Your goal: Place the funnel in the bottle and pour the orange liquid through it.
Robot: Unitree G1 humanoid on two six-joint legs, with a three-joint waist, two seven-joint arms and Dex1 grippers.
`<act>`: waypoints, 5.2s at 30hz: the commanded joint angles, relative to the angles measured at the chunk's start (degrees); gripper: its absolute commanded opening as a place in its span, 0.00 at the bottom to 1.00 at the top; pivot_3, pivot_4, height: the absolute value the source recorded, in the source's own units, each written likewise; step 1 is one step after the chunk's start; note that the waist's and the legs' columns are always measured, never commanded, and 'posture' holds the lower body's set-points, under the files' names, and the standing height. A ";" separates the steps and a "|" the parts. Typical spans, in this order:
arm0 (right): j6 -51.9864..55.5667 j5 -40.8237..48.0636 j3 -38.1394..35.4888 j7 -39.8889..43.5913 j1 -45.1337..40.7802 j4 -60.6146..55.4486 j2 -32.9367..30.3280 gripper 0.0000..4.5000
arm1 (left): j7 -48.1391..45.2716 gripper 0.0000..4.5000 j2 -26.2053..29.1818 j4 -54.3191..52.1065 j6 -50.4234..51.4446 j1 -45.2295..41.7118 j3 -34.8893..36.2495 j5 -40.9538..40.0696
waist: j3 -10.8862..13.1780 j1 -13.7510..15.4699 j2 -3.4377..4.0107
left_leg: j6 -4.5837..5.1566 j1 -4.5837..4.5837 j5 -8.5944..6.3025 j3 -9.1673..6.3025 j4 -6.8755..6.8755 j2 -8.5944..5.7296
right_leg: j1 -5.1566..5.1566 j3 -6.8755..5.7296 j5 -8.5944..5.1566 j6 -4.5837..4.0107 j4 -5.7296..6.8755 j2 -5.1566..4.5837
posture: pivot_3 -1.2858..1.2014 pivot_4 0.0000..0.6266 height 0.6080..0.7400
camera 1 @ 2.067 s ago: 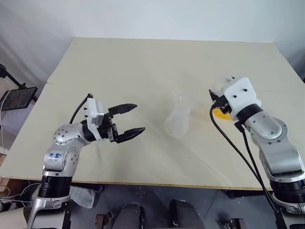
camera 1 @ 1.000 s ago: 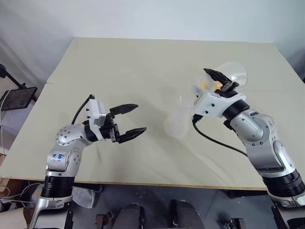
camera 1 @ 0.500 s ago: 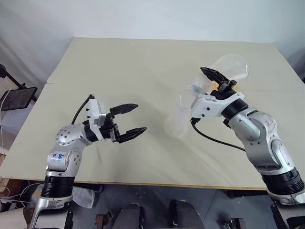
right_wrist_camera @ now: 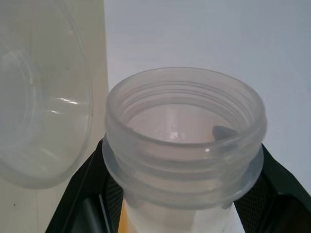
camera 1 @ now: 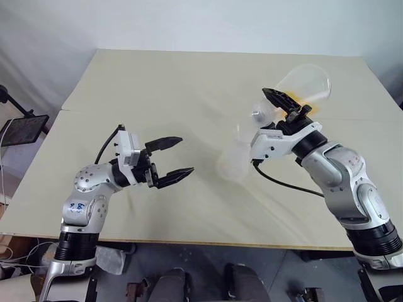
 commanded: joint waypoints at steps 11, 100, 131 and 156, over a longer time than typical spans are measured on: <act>-3.59 -4.06 -2.97 -3.51 -1.45 0.61 -1.34 0.55 | 0.34 1.00 0.08 -1.36 -0.52 -0.45 0.39 -0.42 | 0.00 -0.02 0.00 | -0.01 0.00 0.00 0.00 0.00 0.00 | 0.00 0.00 0.00 0.00 0.00 0.00 | 0.52 0.24 1.00; -11.07 -11.69 -2.53 -9.03 -3.05 5.58 -4.96 0.55 | 2.28 1.00 -1.08 -2.68 -0.83 0.57 0.29 -0.49 | 0.00 -0.07 -0.01 | -0.04 0.00 0.02 0.00 0.00 0.03 | 0.01 0.02 0.00 0.00 -0.01 0.01 | 0.52 0.24 1.00; -12.20 -13.65 -1.87 -11.54 -3.39 6.82 -4.78 0.55 | 2.28 1.00 -1.11 -2.29 -1.06 0.21 0.51 -0.30 | 0.00 -0.07 -0.01 | -0.05 0.00 0.03 0.00 0.01 0.03 | 0.02 0.02 0.00 0.00 -0.01 0.02 | 0.52 0.24 1.00; -13.58 -15.53 -1.64 -11.75 -3.63 7.38 -4.71 0.55 | 2.56 1.00 -1.72 -2.23 -1.63 0.27 0.22 -0.14 | 0.00 -0.07 -0.01 | -0.05 0.00 0.03 0.00 0.00 0.03 | 0.02 0.02 0.00 0.00 -0.01 0.02 | 0.52 0.24 1.00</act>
